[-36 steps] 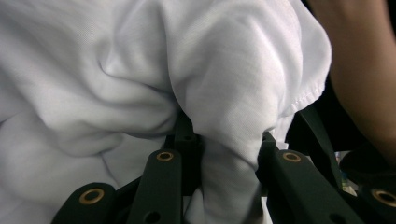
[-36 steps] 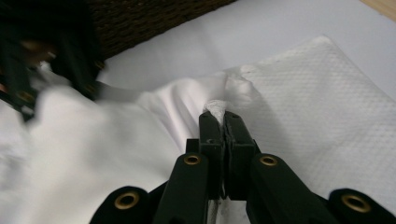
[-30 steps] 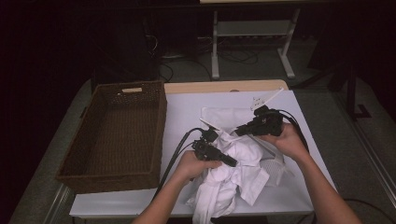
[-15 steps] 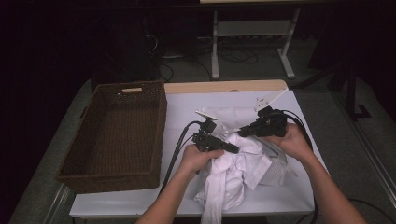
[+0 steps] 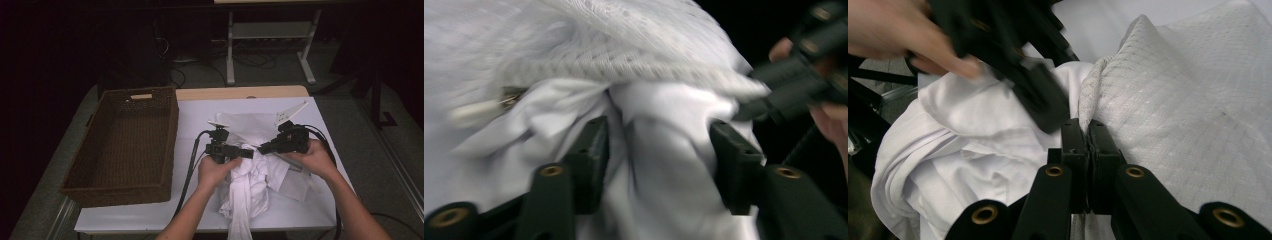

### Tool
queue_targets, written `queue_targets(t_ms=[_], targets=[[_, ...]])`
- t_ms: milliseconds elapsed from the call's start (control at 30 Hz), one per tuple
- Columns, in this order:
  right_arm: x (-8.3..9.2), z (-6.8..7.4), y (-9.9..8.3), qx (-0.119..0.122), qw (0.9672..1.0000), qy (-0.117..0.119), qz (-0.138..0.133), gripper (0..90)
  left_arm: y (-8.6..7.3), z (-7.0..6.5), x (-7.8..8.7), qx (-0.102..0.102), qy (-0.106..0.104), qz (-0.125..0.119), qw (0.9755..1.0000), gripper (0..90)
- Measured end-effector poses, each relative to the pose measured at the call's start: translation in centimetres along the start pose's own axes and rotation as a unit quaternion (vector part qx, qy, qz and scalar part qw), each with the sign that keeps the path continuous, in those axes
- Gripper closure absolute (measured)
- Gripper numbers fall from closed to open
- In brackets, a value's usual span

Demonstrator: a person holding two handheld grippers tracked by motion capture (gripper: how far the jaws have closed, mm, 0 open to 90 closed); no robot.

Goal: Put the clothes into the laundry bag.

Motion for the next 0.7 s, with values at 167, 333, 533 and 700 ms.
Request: queue_targets(t_ms=[167,333,533,700], targets=[[0.2,-0.2,-0.1,-0.003,1.0,-0.006,-0.003,88.0,-0.6,-1.0,2.1,-0.025,-0.007,0.029,0.9993,34.9],[-0.1,-0.1,0.1,0.0,1.0,-0.007,-0.002,88.0,-2.0,-0.8,0.0,-0.031,-0.009,0.045,0.9985,39.5],[-0.3,0.1,0.1,0.003,1.0,-0.003,0.0,88.0,-2.7,-1.4,-2.0,-0.033,-0.04,0.016,0.9985,78.7],[0.4,0.4,0.4,0.006,0.9998,0.005,-0.017,88.1,-1.7,-2.9,-1.2,-0.011,-0.083,-0.009,0.9965,80.8]])
Point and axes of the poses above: each handheld gripper's, and its own axes: x roughly backward along the jaws, y roughly out of its top, z roughly to its left, the point moved 7 cm from there along -x, roughly forward along the jaws, and after that the axes turned 10 degrees about -z, right-handed, at the moved point
